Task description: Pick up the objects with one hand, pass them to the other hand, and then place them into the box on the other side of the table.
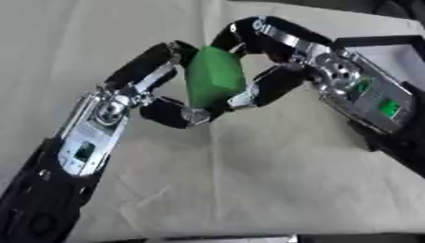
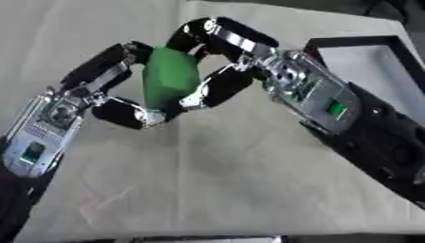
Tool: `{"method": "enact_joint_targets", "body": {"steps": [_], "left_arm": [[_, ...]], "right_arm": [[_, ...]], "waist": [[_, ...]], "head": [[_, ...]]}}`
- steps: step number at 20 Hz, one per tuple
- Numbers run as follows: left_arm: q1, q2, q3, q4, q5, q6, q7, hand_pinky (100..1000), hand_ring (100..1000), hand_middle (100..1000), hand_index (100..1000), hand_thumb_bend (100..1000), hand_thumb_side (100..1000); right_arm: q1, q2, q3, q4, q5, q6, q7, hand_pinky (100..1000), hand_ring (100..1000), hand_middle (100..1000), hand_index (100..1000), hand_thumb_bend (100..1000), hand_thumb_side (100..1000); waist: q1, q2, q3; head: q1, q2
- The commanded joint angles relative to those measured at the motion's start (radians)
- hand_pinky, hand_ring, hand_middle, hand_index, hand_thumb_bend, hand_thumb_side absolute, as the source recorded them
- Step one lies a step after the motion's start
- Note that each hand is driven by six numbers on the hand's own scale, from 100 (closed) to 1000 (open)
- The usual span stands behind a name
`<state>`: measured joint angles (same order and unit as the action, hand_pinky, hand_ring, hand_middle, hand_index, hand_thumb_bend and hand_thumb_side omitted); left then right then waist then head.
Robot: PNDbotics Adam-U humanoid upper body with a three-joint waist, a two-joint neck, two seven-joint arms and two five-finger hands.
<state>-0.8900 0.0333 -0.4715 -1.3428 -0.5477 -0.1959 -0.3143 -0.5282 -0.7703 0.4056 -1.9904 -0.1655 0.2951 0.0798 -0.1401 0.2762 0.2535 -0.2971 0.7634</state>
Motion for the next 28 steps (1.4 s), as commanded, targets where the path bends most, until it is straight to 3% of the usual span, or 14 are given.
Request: {"method": "enact_joint_targets", "body": {"steps": [1, 4, 10, 20, 24, 28], "left_arm": [[-0.022, -0.01, -0.001, -0.023, 0.004, -0.005, -0.001, 713, 534, 506, 423, 100, 417], [-0.021, -0.012, -0.003, -0.023, 0.005, -0.005, -0.001, 713, 533, 505, 423, 100, 419], [-0.019, -0.016, -0.005, -0.023, 0.009, -0.006, -0.001, 713, 533, 505, 424, 100, 417], [-0.013, -0.019, -0.007, -0.017, 0.003, -0.008, 0.001, 716, 536, 508, 442, 100, 413], [-0.011, -0.019, -0.009, -0.014, -0.004, -0.01, 0.0, 729, 554, 526, 485, 100, 369], [-0.007, -0.02, -0.008, -0.009, -0.017, -0.008, 0.003, 752, 600, 579, 601, 100, 318]], "right_arm": [[-0.009, -0.014, -0.007, -0.01, -0.003, -0.004, 0.013, 677, 705, 583, 638, 694, 100], [-0.008, -0.011, -0.009, -0.01, 0.003, -0.009, 0.015, 656, 638, 487, 581, 677, 100], [-0.002, -0.005, -0.009, -0.01, -0.006, -0.004, -0.006, 623, 572, 394, 523, 659, 100], [0.002, -0.003, -0.011, -0.01, -0.06, 0.02, -0.051, 597, 525, 338, 463, 652, 100], [0.002, -0.007, -0.016, -0.01, -0.07, 0.022, -0.061, 594, 521, 329, 453, 650, 100], [-0.001, -0.008, -0.018, -0.01, -0.073, 0.024, -0.066, 589, 516, 325, 444, 650, 100]], "waist": [[-0.008, 0.0, -0.002], [-0.008, 0.001, -0.002], [-0.008, 0.003, -0.004], [-0.004, 0.001, -0.012], [-0.002, -0.001, -0.015], [-0.001, -0.003, -0.016]], "head": [[-0.006, -0.001], [-0.008, 0.0], [-0.012, 0.001], [-0.015, 0.005], [-0.019, 0.004], [-0.018, 0.005]]}}
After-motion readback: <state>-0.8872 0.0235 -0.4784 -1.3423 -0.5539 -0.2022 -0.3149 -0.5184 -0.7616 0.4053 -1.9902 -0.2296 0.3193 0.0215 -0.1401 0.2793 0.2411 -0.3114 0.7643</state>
